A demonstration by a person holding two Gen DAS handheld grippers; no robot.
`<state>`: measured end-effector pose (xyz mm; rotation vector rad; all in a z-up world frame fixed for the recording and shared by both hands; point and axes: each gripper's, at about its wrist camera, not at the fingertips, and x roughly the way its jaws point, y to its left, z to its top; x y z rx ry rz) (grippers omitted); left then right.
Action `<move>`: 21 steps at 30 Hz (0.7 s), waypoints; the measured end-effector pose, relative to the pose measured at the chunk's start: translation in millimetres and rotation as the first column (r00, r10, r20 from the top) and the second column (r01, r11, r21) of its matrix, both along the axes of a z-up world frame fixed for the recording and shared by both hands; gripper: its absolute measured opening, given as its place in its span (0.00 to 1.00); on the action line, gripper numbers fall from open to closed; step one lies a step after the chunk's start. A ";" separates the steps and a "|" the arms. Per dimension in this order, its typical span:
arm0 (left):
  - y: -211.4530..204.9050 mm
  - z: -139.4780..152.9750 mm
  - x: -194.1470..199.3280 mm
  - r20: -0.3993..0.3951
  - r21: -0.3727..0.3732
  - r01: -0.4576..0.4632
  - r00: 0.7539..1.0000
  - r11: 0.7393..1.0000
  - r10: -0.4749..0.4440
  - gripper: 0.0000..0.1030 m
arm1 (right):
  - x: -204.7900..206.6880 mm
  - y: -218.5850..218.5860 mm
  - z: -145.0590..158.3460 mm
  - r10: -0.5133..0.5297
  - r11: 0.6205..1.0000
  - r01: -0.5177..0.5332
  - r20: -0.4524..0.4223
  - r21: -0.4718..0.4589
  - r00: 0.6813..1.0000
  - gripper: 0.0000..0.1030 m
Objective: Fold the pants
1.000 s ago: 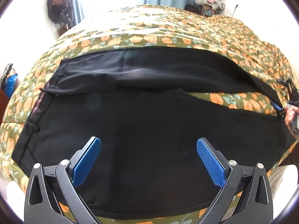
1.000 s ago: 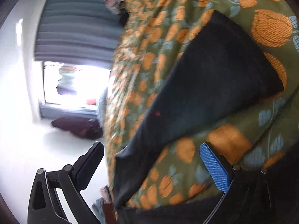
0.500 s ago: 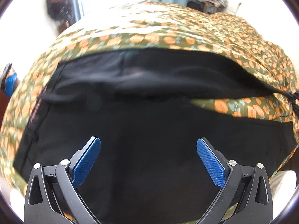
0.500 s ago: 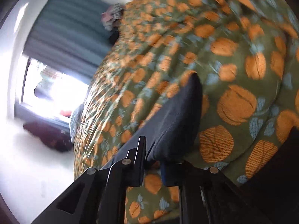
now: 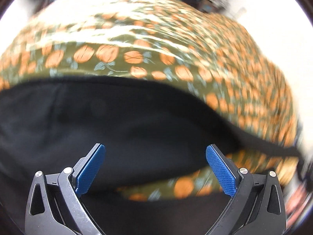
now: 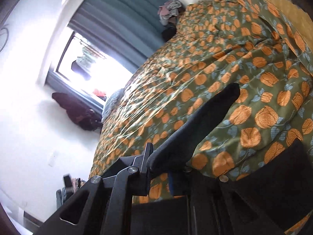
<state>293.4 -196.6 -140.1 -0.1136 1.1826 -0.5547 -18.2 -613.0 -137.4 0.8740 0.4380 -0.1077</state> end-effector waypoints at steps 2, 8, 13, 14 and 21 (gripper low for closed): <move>2.7 -7.3 20.8 -0.064 -0.049 -0.084 0.995 0.995 0.081 0.99 | -6.6 9.7 6.9 0.028 1.000 -0.028 0.007 -0.014 1.000 0.13; -13.4 -29.0 48.0 -0.173 -0.113 -0.160 0.975 0.981 0.139 0.99 | -31.2 37.4 28.9 0.120 0.992 -0.118 0.059 -0.035 0.991 0.13; -22.8 -47.5 51.5 -0.247 -0.149 -0.187 0.958 0.971 0.146 0.98 | -66.7 59.5 53.3 0.199 0.980 -0.195 0.155 -0.039 0.968 0.13; -21.9 -48.4 50.5 -0.250 -0.163 -0.194 0.957 0.967 0.149 0.93 | -75.5 62.3 57.4 0.215 0.977 -0.212 0.176 -0.036 0.961 0.13; 27.6 -0.4 26.8 -0.136 -0.245 -0.201 0.976 0.949 0.171 0.08 | -97.5 39.6 46.2 0.173 0.982 -0.166 0.083 -0.085 0.981 0.13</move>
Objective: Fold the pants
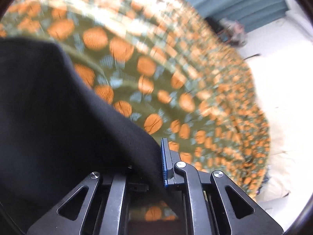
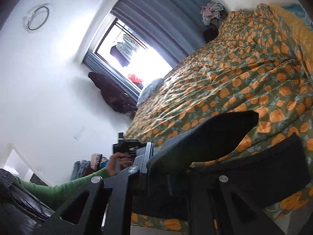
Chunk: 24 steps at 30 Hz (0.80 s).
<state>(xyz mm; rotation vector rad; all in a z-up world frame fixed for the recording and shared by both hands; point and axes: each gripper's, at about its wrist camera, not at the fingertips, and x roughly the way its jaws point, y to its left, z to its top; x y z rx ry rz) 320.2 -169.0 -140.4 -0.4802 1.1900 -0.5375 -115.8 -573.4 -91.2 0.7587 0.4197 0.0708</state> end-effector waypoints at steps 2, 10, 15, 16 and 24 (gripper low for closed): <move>28.3 47.6 -25.4 0.122 -0.019 -0.015 0.992 1.000 0.018 0.08 | 8.3 -14.8 -10.1 -0.025 1.000 0.025 -0.035 0.000 0.999 0.13; 87.8 42.6 -193.3 0.243 0.144 0.004 0.969 0.990 -0.039 0.12 | 30.0 -41.3 -64.2 0.004 0.998 -0.023 -0.273 -0.063 0.962 0.13; 58.7 -31.8 -231.1 0.060 0.249 0.118 0.989 0.961 -0.137 0.12 | 10.7 -70.9 -155.5 -0.091 0.996 0.070 -0.617 -0.058 0.782 0.13; 54.9 -30.2 -232.3 0.062 0.242 0.127 0.987 0.962 -0.146 0.12 | 4.5 -75.1 -160.8 -0.111 0.994 0.091 -0.628 -0.064 0.771 0.13; 7.2 -25.8 -243.7 0.108 0.305 0.242 0.952 0.921 -0.286 0.12 | -24.4 -95.5 -150.2 -0.251 0.968 0.187 -0.618 -0.167 0.745 0.13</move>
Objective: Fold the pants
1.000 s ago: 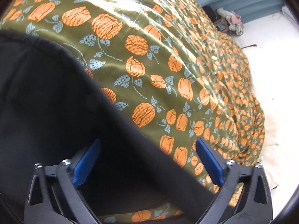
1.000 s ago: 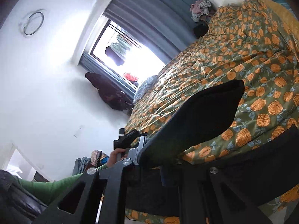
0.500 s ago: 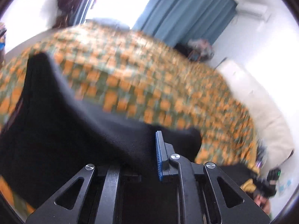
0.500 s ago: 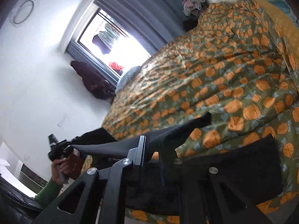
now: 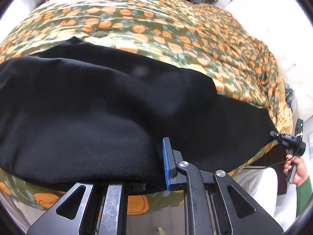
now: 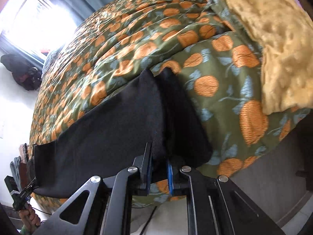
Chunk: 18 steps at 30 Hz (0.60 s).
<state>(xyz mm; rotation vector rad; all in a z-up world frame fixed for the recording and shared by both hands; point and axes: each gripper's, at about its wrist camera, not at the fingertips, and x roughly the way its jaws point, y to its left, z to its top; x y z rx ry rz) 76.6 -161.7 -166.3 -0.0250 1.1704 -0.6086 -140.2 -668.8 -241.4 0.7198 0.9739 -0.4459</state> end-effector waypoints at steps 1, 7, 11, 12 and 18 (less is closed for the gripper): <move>-1.1 -2.1 0.7 -0.005 0.005 -0.001 1.000 1.000 0.001 0.12 | -1.1 -1.0 1.4 -0.008 1.000 0.008 -0.001 -0.008 1.000 0.13; 5.2 -12.9 -11.8 -0.034 0.023 0.021 0.999 1.000 -0.020 0.13 | -12.5 0.8 8.3 -0.041 0.998 0.041 -0.018 -0.042 0.999 0.13; 5.8 -18.0 -13.1 -0.048 0.029 0.027 0.999 0.999 -0.025 0.13 | -16.5 0.4 3.5 -0.062 0.998 0.061 -0.029 -0.034 0.998 0.13; 5.0 -19.0 -13.0 -0.049 0.034 0.028 0.998 0.999 -0.027 0.13 | -14.7 0.7 0.7 -0.065 0.997 0.064 -0.034 -0.031 0.997 0.13; 4.9 -19.8 -13.3 -0.048 0.033 0.037 0.998 0.999 -0.035 0.13 | -11.1 5.5 0.1 -0.071 0.996 0.067 -0.059 -0.063 0.996 0.13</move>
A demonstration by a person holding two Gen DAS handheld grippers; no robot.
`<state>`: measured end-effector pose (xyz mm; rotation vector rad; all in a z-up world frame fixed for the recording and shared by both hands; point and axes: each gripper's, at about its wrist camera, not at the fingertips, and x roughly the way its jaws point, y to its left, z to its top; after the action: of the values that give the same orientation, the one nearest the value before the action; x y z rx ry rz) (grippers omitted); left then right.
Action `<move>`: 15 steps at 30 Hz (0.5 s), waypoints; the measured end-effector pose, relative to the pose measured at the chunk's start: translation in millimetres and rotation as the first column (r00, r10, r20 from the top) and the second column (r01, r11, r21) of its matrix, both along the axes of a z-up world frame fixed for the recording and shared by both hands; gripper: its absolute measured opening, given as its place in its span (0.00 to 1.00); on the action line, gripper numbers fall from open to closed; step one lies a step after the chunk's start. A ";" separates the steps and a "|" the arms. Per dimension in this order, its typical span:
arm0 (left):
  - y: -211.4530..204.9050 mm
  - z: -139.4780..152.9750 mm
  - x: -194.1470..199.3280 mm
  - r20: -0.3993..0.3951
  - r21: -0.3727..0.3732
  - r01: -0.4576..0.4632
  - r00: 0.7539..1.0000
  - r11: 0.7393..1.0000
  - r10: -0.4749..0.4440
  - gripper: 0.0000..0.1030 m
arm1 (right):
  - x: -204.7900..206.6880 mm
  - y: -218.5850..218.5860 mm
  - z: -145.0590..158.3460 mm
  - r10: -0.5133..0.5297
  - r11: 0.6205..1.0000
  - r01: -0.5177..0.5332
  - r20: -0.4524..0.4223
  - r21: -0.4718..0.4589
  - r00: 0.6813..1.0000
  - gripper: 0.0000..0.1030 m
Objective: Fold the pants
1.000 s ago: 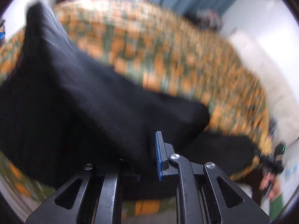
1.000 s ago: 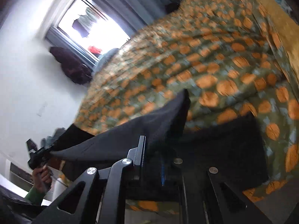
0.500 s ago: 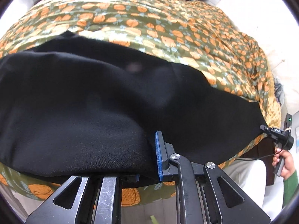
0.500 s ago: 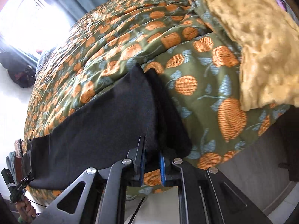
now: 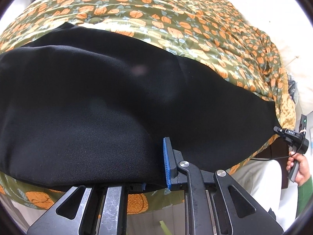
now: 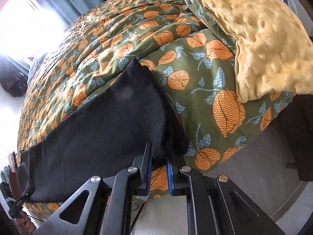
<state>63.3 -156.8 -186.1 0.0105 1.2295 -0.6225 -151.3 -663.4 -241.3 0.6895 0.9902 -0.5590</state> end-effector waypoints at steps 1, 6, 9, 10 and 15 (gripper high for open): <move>-0.3 -0.3 -0.2 0.001 0.002 0.001 1.000 1.000 -0.001 0.13 | 0.7 1.1 0.1 0.002 1.000 -0.002 -0.004 -0.007 1.000 0.13; -2.9 -0.8 -0.1 -0.006 0.000 0.004 1.000 1.000 -0.004 0.14 | 3.4 7.0 3.9 -0.015 0.999 0.014 -0.024 -0.044 1.000 0.15; -1.9 -0.1 -1.5 -0.033 0.000 0.014 0.999 1.000 -0.014 0.45 | 3.6 11.2 11.6 -0.020 0.998 0.019 -0.015 -0.064 1.000 0.29; -0.1 1.8 -3.4 -0.042 -0.002 0.021 0.999 1.000 -0.021 0.52 | 3.3 14.3 15.7 -0.020 0.996 0.019 -0.015 -0.085 1.000 0.40; 49.0 15.0 -10.6 -0.053 -0.058 -0.054 0.997 0.997 0.051 0.72 | -9.5 32.0 46.5 -0.067 0.951 0.052 -0.039 -0.306 0.997 0.80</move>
<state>52.7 -107.8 -171.1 -0.0879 1.2570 -0.6160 -160.8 -631.4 -194.8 0.4317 0.9055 -0.7667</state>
